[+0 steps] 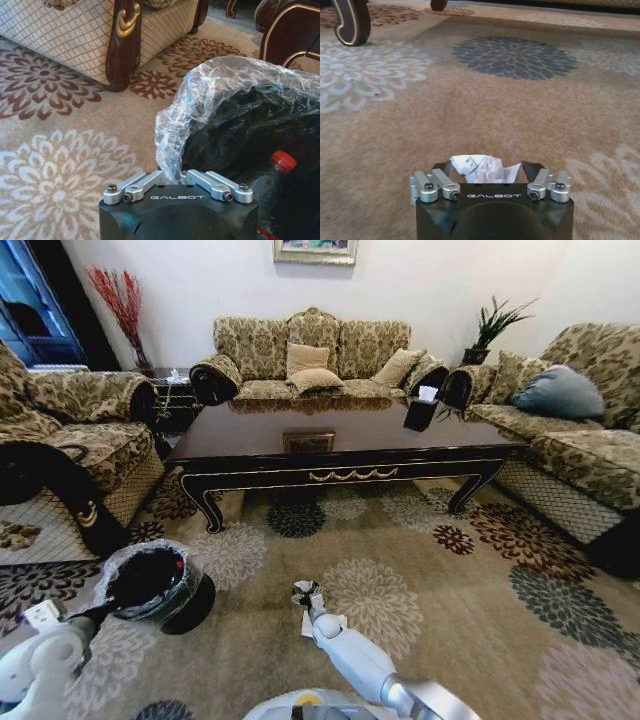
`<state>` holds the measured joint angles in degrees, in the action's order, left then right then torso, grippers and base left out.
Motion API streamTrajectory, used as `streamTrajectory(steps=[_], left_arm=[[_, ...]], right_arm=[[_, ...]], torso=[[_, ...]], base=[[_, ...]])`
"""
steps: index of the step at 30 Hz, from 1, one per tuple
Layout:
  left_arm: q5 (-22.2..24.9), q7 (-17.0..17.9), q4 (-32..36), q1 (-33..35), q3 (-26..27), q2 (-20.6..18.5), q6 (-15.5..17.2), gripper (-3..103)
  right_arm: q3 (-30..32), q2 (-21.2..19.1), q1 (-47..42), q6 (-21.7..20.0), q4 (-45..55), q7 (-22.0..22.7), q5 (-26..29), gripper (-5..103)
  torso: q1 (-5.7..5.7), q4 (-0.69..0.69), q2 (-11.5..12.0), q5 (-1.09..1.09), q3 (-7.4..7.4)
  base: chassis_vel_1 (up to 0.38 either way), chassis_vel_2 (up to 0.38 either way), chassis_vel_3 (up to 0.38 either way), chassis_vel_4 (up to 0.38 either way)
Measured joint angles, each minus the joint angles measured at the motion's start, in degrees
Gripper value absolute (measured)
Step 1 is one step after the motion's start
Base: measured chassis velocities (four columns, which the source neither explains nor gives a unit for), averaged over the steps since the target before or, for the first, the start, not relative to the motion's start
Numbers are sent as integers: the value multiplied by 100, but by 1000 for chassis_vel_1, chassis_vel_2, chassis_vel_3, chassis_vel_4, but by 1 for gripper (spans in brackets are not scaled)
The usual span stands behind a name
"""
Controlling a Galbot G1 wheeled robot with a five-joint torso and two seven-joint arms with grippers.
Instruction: Move to the front of the table and pick up the trash from the floor, then place it into the trash bin.
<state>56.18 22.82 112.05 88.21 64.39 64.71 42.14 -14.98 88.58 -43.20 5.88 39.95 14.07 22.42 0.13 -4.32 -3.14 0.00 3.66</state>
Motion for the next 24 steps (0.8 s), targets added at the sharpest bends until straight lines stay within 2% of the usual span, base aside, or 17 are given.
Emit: streamTrajectory(steps=[1,4,5,8,9,10,12,13,16,18,19,20,22,24], left_arm=[[-8,0,2,0,-10,5,0,2],[-24,1,5,2,-28,14,0,2],[-28,1,5,2,-32,15,0,2],[-30,2,5,1,-36,14,0,2],[-30,2,4,-3,-40,12,0,2],[-30,2,3,-5,-43,9,0,2],[-30,3,-2,-14,-57,2,0,2],[-30,3,-2,-14,-57,2,0,2],[-31,3,-21,-32,-95,-2,0,2],[-34,3,-27,-36,-105,-2,0,2],[-47,3,-31,-43,-126,0,0,2],[-60,3,-32,-50,-147,3,0,2],[-66,3,-34,-52,-156,5,0,2],[-81,3,-36,-65,-184,9,0,2]], right_arm=[[44,39,37,34,-86,-26,-45,77],[138,111,125,98,-274,-84,-130,71],[162,129,157,106,-347,-104,-154,61],[165,126,172,106,-384,-111,-183,54],[163,115,173,101,-391,-112,-216,49],[159,99,172,91,-392,-109,-252,49],[131,27,138,31,-346,-67,-314,38],[131,27,138,31,-346,-67,-314,38],[78,-99,20,-46,-187,-9,-303,22],[76,-121,-3,-48,-166,-5,-302,22],[76,-148,-36,-48,-134,-2,-301,17],[74,-176,-73,-48,-91,-2,-300,6],[70,-192,-96,-46,-64,-3,-299,6],[50,-238,-164,-9,31,-26,-300,1]], torso=[[0,0,0,0,0],[0,0,0,0,0],[0,0,0,0,0],[0,0,0,0,0],[0,0,0,0,0],[0,0,0,0,0],[0,0,0,0,0],[0,0,0,0,0],[0,-1,0,0,0],[0,0,0,0,0],[0,0,0,0,0],[0,-1,0,0,0],[0,0,0,0,0],[0,0,0,0,0]], base=[[0,0,0,0],[0,0,0,0],[0,0,0,0],[0,0,0,0],[0,0,0,0],[0,0,0,0],[0,0,0,0],[0,0,0,0],[0,0,0,0],[0,0,0,0],[0,0,0,0],[0,0,0,0],[0,0,0,0],[0,0,0,0]])
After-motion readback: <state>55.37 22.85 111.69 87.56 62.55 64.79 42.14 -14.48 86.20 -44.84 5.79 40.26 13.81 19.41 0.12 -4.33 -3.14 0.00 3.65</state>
